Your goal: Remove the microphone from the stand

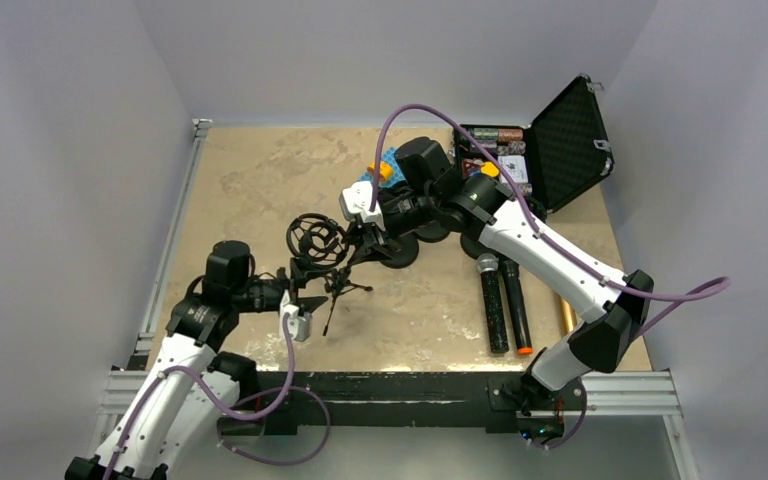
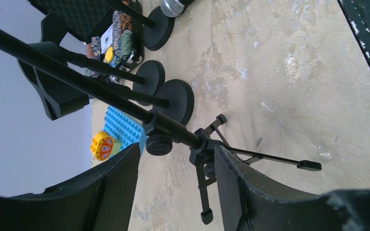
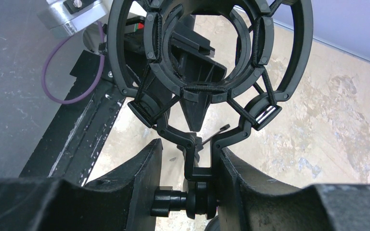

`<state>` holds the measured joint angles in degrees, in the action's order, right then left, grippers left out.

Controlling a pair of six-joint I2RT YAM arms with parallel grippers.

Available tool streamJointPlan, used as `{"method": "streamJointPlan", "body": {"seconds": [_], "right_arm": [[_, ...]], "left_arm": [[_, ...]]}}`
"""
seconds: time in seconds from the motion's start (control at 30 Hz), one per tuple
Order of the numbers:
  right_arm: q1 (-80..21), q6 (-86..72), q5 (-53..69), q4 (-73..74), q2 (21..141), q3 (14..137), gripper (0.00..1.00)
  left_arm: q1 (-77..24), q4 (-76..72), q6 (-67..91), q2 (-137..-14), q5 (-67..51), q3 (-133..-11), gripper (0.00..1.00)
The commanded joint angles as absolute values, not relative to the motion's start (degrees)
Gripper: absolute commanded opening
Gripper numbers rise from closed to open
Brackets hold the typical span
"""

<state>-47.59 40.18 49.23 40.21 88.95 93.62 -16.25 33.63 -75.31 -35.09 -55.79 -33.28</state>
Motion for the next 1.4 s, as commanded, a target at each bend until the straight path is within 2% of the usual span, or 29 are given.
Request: {"method": "streamJointPlan", "body": {"seconds": [0.0,0.27,0.87,1.1,1.27,1.37], "right_arm": [[-47.4,39.6,51.3,38.5,88.5,96.0,0.03],[-47.4,39.7,50.9,38.5,88.7,95.7,0.03],[-47.4,40.4,50.1,38.5,88.8,95.4,0.02],[-47.4,40.7,49.9,38.7,88.5,95.3,0.02],[-47.4,40.5,49.8,38.4,88.3,94.9,0.02],[-47.4,40.3,49.6,38.0,88.4,94.9,0.02]], "left_arm": [[-17.6,31.0,-78.4,-37.2,-58.4,-35.1,0.62],[-19.3,25.1,-76.0,-42.5,-55.2,-34.1,0.61],[-19.3,36.3,-78.9,-36.2,-48.5,-26.3,0.57],[-19.3,28.6,-63.3,-32.1,-45.4,-30.3,0.57],[-19.4,24.1,-64.9,-29.8,-49.0,-32.4,0.63],[-19.6,26.4,-69.2,-33.1,-50.8,-35.1,0.6]]}}
